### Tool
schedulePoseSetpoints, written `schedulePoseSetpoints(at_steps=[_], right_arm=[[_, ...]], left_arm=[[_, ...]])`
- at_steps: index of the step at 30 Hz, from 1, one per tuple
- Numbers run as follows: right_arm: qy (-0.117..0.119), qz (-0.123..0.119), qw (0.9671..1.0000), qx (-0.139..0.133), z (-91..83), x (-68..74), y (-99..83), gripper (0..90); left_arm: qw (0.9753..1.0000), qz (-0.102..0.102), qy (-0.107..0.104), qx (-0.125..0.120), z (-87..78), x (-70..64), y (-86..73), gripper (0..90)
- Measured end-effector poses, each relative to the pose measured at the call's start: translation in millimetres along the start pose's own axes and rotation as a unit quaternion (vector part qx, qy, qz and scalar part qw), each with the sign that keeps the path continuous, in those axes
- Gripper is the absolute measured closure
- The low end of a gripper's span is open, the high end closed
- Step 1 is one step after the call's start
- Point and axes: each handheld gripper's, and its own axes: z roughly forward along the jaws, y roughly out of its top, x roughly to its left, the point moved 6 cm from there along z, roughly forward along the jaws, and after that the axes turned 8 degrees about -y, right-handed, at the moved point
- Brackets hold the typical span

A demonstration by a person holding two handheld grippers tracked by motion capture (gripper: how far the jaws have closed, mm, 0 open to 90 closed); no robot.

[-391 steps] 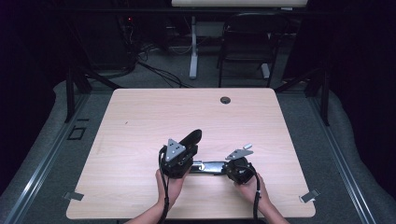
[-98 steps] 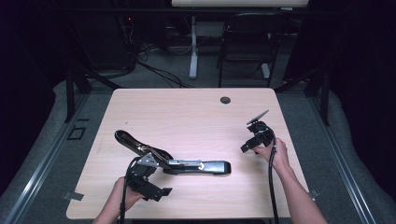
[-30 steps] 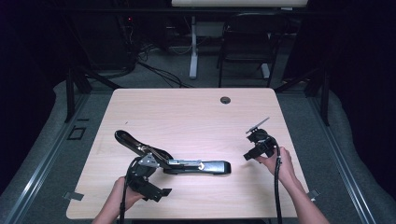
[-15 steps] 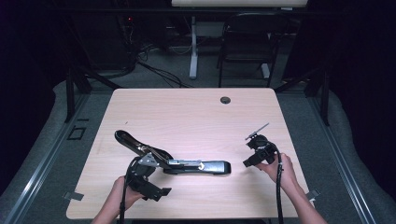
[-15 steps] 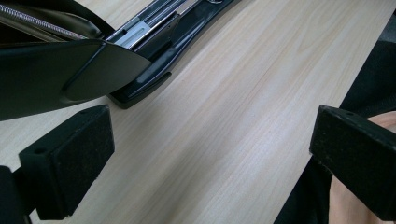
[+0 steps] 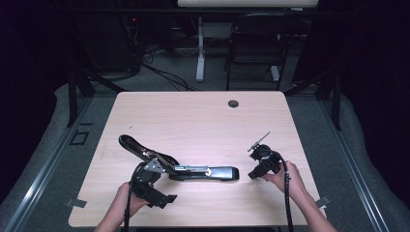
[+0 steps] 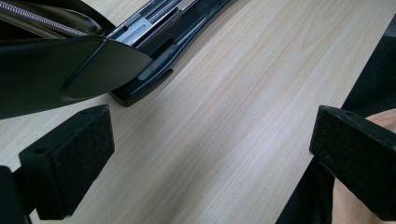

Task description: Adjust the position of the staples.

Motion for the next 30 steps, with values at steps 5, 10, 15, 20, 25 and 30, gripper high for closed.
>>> schedulePoseSetpoints(at_steps=[5,10,15,20,25,30], right_arm=[[-0.004,-0.009,1.0000,0.000,5.2,5.9,1.4,56.8],[-0.013,-0.019,0.9996,0.016,6.6,4.6,2.5,56.8],[-0.021,0.005,0.9993,0.032,12.5,1.1,1.7,56.8],[-0.025,0.003,0.9989,0.039,14.6,-0.9,1.2,56.2],[-0.023,-0.001,0.9991,0.035,15.2,-1.9,1.5,51.7],[-0.023,-0.012,0.9995,0.016,11.1,-3.5,3.0,50.9]], left_arm=[[1.0000,0.003,0.000,0.003,1.3,-0.7,0.2,0.1],[1.0000,0.002,-0.001,0.004,0.8,-0.1,-0.1,0.2],[1.0000,0.002,-0.001,0.003,0.7,-0.1,0.0,0.2],[1.0000,0.004,-0.001,0.006,1.2,0.0,0.0,0.2],[1.0000,0.003,-0.001,0.007,1.5,-0.1,-0.1,0.1],[1.0000,0.002,-0.001,0.006,2.0,-0.2,0.1,0.2]])
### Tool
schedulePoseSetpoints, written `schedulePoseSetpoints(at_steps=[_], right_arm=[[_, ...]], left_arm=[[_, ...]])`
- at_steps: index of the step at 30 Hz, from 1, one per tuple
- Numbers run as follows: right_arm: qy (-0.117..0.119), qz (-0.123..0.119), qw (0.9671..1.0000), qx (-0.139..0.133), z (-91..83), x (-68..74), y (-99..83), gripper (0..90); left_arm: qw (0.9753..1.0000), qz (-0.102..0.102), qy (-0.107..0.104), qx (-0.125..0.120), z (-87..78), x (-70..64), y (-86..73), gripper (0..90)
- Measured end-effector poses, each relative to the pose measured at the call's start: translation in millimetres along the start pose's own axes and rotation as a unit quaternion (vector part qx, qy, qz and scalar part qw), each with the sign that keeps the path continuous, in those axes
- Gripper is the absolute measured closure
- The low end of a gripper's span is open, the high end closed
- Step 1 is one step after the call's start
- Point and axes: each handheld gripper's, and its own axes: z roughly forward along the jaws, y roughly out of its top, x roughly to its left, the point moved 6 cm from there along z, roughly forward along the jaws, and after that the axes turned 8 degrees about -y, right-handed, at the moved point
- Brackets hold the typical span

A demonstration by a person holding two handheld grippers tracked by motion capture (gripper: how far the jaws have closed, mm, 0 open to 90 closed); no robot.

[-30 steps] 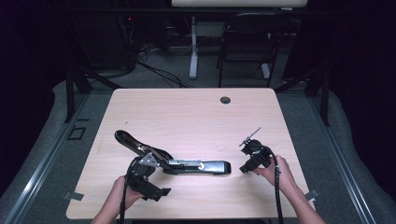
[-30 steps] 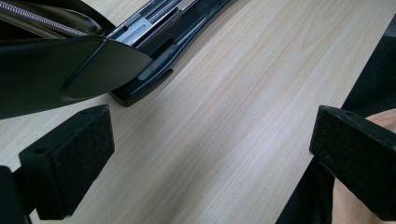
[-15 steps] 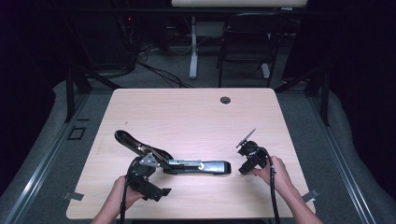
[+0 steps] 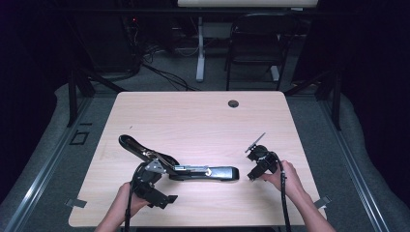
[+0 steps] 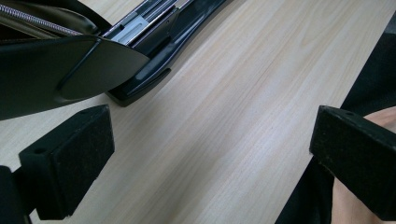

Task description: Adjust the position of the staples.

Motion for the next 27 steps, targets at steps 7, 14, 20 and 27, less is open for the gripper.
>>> schedulePoseSetpoints(at_steps=[7,14,20,27], right_arm=[[-0.013,-0.009,0.9994,-0.031,-1.4,-2.7,4.7,59.7],[0.014,-0.017,0.9994,-0.025,0.4,-2.9,6.4,61.8],[0.030,-0.011,0.9990,-0.031,2.9,-1.4,6.1,58.6],[0.040,-0.009,0.9985,-0.035,4.4,-0.8,3.5,53.8]], left_arm=[[1.0000,0.001,0.000,0.004,0.7,0.2,-0.1,0.2],[1.0000,0.000,0.002,0.007,1.1,0.6,-0.7,0.2],[1.0000,0.000,0.001,0.009,1.8,0.0,-0.8,0.2],[1.0000,-0.001,0.002,0.010,1.7,0.4,-1.0,0.2]])
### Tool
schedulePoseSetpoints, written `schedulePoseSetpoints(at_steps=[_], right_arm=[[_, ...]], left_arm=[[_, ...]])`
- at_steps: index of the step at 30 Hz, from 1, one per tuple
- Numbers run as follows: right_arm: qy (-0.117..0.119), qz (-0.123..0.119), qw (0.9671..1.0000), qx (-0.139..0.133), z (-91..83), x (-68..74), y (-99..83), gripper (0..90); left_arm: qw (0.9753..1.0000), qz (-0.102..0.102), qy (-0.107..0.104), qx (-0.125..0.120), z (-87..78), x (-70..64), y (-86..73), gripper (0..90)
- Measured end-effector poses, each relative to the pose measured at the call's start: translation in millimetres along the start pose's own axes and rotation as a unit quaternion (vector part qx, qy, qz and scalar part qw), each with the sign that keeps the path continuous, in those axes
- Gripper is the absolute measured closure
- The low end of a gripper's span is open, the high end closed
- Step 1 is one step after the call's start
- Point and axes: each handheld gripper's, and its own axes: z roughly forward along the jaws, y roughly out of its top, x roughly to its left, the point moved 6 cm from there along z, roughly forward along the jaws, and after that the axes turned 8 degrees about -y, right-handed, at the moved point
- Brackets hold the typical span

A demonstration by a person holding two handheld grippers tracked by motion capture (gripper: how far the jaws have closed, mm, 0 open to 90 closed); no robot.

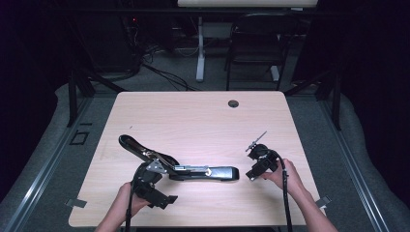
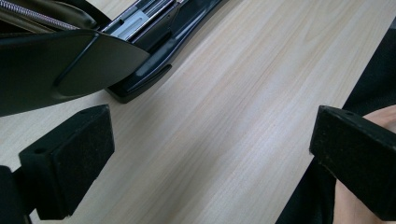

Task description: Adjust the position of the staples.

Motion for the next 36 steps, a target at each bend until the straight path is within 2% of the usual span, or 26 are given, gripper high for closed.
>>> schedulePoseSetpoints(at_steps=[1,2,3,4,8,10,12,15,21,26,28,31,33,36], right_arm=[[-0.001,-0.015,0.9998,0.014,-2.5,-2.1,-1.0,52.8],[-0.001,-0.021,0.9996,0.017,-3.4,-2.8,-1.8,52.1],[0.003,-0.022,0.9997,0.011,-3.2,-2.3,-2.0,50.8],[-0.003,-0.030,0.9995,0.010,-4.2,-2.8,-2.2,49.5],[-0.012,-0.071,0.9974,0.004,-7.0,2.0,-2.4,46.4],[-0.019,-0.091,0.9956,0.011,-5.5,4.1,-2.9,44.6],[-0.019,-0.097,0.9950,0.017,-1.3,7.2,-3.7,43.7],[-0.034,-0.112,0.9926,0.033,1.2,7.2,-5.0,48.6],[-0.033,-0.102,0.9933,0.042,2.3,5.6,-7.4,56.6],[-0.029,-0.078,0.9957,0.040,1.9,4.5,-6.3,56.9],[-0.023,-0.058,0.9975,0.031,1.6,5.5,-4.6,56.9],[-0.024,-0.059,0.9976,0.029,-0.9,6.0,-2.9,56.9],[-0.023,-0.074,0.9966,0.026,-0.3,8.8,-2.8,56.9],[-0.010,-0.137,0.9901,0.028,0.4,19.2,-4.8,56.8]], left_arm=[[1.0000,0.000,0.000,0.000,0.1,-0.1,0.0,0.2],[1.0000,0.000,0.000,0.000,0.1,0.0,0.0,0.2],[1.0000,0.000,0.001,0.000,0.2,0.0,0.0,0.2],[1.0000,0.000,0.001,0.001,0.2,0.0,0.0,0.2],[1.0000,0.000,0.002,0.002,0.2,0.3,-0.1,0.2],[1.0000,0.000,0.003,0.003,0.4,0.4,-0.1,0.2],[1.0000,0.000,0.003,0.004,0.5,0.4,-0.3,0.2],[1.0000,0.000,0.003,0.005,0.4,0.5,-0.4,0.2],[1.0000,0.001,0.004,0.006,0.6,0.5,-0.5,0.2],[1.0000,0.000,0.004,0.005,0.7,0.5,-0.4,0.2],[1.0000,0.000,0.005,0.006,0.7,0.5,-0.5,0.3],[1.0000,0.000,0.005,0.007,0.9,0.5,-0.5,0.2],[1.0000,0.000,0.005,0.007,1.0,0.5,-0.4,0.3],[1.0000,0.000,0.005,0.007,1.1,0.5,-0.5,0.3]])
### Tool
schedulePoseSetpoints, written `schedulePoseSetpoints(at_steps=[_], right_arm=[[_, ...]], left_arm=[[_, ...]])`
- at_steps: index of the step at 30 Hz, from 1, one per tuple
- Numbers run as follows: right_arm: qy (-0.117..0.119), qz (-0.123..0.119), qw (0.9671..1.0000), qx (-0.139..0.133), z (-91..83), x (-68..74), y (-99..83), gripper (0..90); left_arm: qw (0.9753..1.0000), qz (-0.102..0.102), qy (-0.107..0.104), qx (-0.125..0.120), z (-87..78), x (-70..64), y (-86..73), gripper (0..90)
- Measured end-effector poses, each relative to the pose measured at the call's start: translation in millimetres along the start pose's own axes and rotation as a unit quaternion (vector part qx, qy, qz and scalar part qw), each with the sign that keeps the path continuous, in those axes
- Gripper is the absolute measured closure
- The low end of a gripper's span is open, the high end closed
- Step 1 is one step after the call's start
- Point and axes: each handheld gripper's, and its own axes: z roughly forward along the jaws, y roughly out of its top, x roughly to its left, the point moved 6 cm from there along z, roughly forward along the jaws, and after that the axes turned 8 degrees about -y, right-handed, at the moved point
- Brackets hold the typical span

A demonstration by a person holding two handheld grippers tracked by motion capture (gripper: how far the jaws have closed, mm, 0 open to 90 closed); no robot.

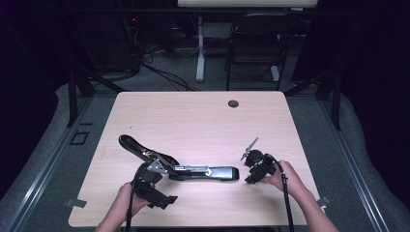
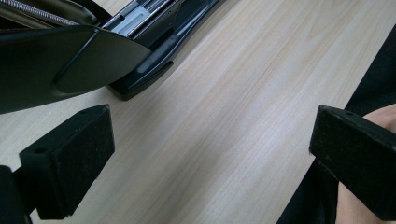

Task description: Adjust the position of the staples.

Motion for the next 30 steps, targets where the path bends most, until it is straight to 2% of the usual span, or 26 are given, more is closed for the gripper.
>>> schedulePoseSetpoints(at_steps=[1,2,3,4,6,8,11,13,14,16,18,19,20,22,28,29,30], right_arm=[[0.000,-0.007,1.0000,0.006,2.2,3.2,-0.1,56.8],[-0.029,-0.030,0.9985,0.034,0.3,2.7,-1.5,56.7],[-0.017,-0.040,0.9985,0.033,0.5,5.3,-1.0,56.7],[-0.017,-0.043,0.9984,0.033,0.2,6.5,-0.7,56.4],[-0.016,-0.038,0.9987,0.032,0.1,6.6,-0.2,49.1],[-0.009,-0.013,0.9996,0.023,-0.2,6.1,0.7,44.9],[-0.010,0.030,0.9995,0.006,-2.1,3.8,3.5,43.4],[-0.019,0.067,0.9976,-0.002,-3.4,1.1,6.0,42.8],[0.003,0.090,0.9959,-0.011,-3.6,1.9,8.0,43.0],[-0.005,0.117,0.9931,-0.006,-3.8,0.8,9.2,42.9],[-0.016,0.118,0.9927,0.018,-4.2,-0.3,8.1,42.4],[-0.019,0.153,0.9879,-0.013,1.9,4.4,11.0,42.5],[-0.024,0.153,0.9879,-0.005,3.0,3.9,10.3,42.5],[-0.029,0.136,0.9899,0.026,1.0,1.6,8.2,43.5],[-0.041,0.141,0.9879,0.049,1.1,-2.6,3.3,46.4],[-0.040,0.172,0.9841,0.021,5.5,0.1,4.2,47.1],[-0.039,0.149,0.9869,0.048,1.2,-3.4,1.5,48.3]], left_arm=[[1.0000,0.000,0.000,0.000,-0.1,0.0,0.0,0.3],[1.0000,0.000,0.000,0.000,-0.1,0.1,-0.1,0.3],[1.0000,0.000,0.000,0.001,-0.1,0.1,-0.1,0.3],[1.0000,-0.001,0.000,0.001,-0.1,0.1,-0.2,0.3],[1.0000,0.000,0.000,0.000,-0.2,0.1,-0.2,0.3],[1.0000,0.000,0.000,0.001,-0.1,0.1,-0.1,0.3],[1.0000,0.000,0.000,0.000,0.0,0.0,0.0,0.3],[1.0000,0.001,0.000,0.001,-0.1,-0.1,0.0,0.3],[1.0000,0.001,0.000,0.001,-0.1,-0.1,-0.1,0.3],[1.0000,0.001,0.000,0.001,-0.2,-0.1,-0.2,0.3],[1.0000,0.000,0.001,0.001,-0.2,0.0,-0.2,0.3],[1.0000,0.000,0.001,0.002,-0.2,0.0,-0.2,0.3],[1.0000,0.001,0.001,0.001,-0.2,0.0,-0.1,0.3],[1.0000,0.001,0.001,0.002,-0.5,-0.1,-0.2,0.3],[1.0000,-0.001,0.000,0.001,-0.5,0.2,-0.3,0.3],[1.0000,-0.001,-0.001,0.000,-0.4,0.1,-0.3,0.3],[1.0000,-0.001,-0.001,0.002,-0.4,0.0,-0.3,0.3]])
